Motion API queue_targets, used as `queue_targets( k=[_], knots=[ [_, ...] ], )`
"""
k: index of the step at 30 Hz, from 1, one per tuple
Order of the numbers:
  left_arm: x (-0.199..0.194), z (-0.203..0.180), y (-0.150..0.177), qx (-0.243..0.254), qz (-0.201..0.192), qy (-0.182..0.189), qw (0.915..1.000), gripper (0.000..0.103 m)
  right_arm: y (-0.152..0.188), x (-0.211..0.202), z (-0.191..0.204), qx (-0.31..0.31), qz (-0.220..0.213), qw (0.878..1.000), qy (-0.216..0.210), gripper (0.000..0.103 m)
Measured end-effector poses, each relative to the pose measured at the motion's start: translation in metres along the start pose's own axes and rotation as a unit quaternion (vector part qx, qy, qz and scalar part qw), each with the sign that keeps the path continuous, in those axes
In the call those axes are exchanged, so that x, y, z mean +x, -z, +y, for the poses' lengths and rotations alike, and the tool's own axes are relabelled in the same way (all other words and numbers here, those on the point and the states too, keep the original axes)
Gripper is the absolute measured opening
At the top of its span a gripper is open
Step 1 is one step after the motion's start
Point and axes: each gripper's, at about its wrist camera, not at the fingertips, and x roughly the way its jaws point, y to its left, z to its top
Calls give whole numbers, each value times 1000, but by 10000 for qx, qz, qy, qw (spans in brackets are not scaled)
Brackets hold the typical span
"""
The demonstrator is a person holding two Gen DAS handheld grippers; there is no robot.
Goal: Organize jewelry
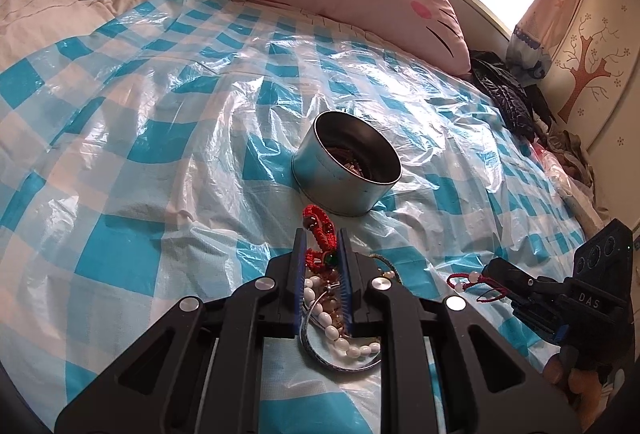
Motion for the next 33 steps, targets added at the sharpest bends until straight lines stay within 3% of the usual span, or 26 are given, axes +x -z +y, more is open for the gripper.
queue_targets(
  k=[22,27,30,33],
  knots=[
    [-8,-12,0,439,-245,-284,9983,14,14,14,32,-222,22,9993,-299,11],
    [-9,-10,0,372,-236,-279,9986,14,15,15,35,-367,32,9993,-77,11],
    [-8,-8,-1,337,-220,-276,9988,14,13,18,35,-659,211,9962,520,12],
    [-8,-7,-1,333,-220,-281,9988,14,16,24,39,-1112,429,9874,1037,47]
  ],
)
